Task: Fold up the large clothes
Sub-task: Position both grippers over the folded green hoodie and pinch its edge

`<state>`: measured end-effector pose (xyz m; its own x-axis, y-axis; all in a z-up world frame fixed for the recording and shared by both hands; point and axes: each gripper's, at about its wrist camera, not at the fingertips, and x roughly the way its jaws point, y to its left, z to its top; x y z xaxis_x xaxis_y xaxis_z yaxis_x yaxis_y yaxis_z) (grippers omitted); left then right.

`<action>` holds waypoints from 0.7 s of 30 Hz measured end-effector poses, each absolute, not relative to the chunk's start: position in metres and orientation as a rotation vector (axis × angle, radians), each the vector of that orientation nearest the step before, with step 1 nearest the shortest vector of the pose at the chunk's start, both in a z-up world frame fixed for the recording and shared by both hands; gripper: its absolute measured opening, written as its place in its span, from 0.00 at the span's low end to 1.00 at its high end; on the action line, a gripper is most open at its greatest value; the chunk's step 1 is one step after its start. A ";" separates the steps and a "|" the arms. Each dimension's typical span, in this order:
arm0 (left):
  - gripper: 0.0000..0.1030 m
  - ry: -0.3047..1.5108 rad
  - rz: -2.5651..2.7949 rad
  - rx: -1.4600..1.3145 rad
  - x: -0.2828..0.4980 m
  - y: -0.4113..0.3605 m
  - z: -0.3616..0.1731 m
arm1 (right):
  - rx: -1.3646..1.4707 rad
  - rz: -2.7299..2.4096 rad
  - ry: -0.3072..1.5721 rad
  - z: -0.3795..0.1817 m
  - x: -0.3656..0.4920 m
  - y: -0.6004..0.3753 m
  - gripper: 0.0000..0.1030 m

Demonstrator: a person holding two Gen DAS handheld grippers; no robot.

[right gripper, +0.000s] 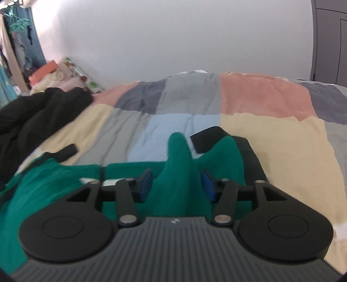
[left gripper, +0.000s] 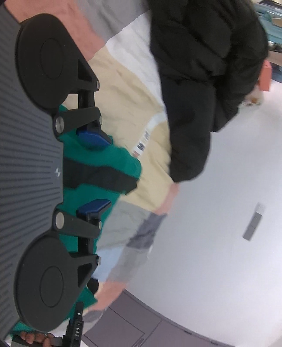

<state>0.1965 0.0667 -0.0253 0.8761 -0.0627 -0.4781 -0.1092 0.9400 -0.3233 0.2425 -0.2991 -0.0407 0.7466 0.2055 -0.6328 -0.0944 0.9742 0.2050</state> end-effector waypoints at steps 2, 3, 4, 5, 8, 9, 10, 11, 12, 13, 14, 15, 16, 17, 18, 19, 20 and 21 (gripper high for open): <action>0.59 0.480 0.001 -0.331 0.182 0.058 -0.015 | 0.159 0.166 0.688 -0.032 0.223 -0.299 0.49; 0.59 0.470 -0.010 -0.312 0.174 0.052 -0.010 | 0.157 0.167 0.675 -0.027 0.212 -0.299 0.49; 0.59 0.463 -0.021 -0.294 0.168 0.047 -0.006 | 0.157 0.171 0.662 -0.023 0.202 -0.299 0.49; 0.59 0.457 -0.038 -0.275 0.161 0.041 -0.003 | 0.161 0.175 0.648 -0.018 0.190 -0.299 0.49; 0.59 0.474 -0.085 -0.249 0.148 0.023 -0.001 | 0.186 0.188 0.601 -0.008 0.159 -0.297 0.50; 0.59 0.481 -0.101 -0.238 0.143 0.017 -0.002 | 0.188 0.196 0.587 -0.007 0.152 -0.294 0.50; 0.59 0.486 -0.116 -0.221 0.139 0.010 -0.003 | 0.183 0.204 0.574 -0.007 0.142 -0.291 0.50; 0.59 0.490 -0.131 -0.202 0.136 0.003 -0.005 | 0.171 0.208 0.566 -0.007 0.134 -0.287 0.50; 0.59 0.498 -0.145 -0.187 0.134 -0.003 -0.007 | 0.158 0.210 0.559 -0.007 0.127 -0.282 0.50; 0.59 0.507 -0.157 -0.173 0.133 -0.009 -0.009 | 0.148 0.212 0.550 -0.008 0.121 -0.279 0.50; 0.59 0.513 -0.162 -0.160 0.133 -0.014 -0.012 | 0.137 0.217 0.539 -0.009 0.116 -0.275 0.50; 0.59 0.520 -0.163 -0.146 0.134 -0.019 -0.015 | 0.125 0.221 0.532 -0.010 0.113 -0.272 0.50; 0.59 0.529 -0.163 -0.127 0.136 -0.024 -0.018 | 0.112 0.223 0.530 -0.012 0.112 -0.269 0.50; 0.59 0.538 -0.163 -0.110 0.139 -0.028 -0.022 | 0.104 0.227 0.535 -0.014 0.113 -0.266 0.50; 0.59 0.548 -0.162 -0.092 0.141 -0.032 -0.026 | 0.098 0.237 0.547 -0.017 0.115 -0.263 0.50; 0.59 0.563 -0.159 -0.077 0.145 -0.034 -0.031 | 0.089 0.248 0.564 -0.021 0.119 -0.260 0.49; 0.59 0.580 -0.156 -0.067 0.149 -0.036 -0.036 | 0.082 0.252 0.579 -0.025 0.121 -0.257 0.49; 0.59 0.588 -0.159 -0.065 0.152 -0.036 -0.040 | 0.079 0.252 0.597 -0.029 0.124 -0.256 0.49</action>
<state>0.1524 -0.0361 -0.0405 0.8202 -0.1676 -0.5469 0.1306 0.9857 -0.1062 0.1240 -0.2558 -0.0294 0.7976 0.2573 -0.5455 -0.2119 0.9663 0.1459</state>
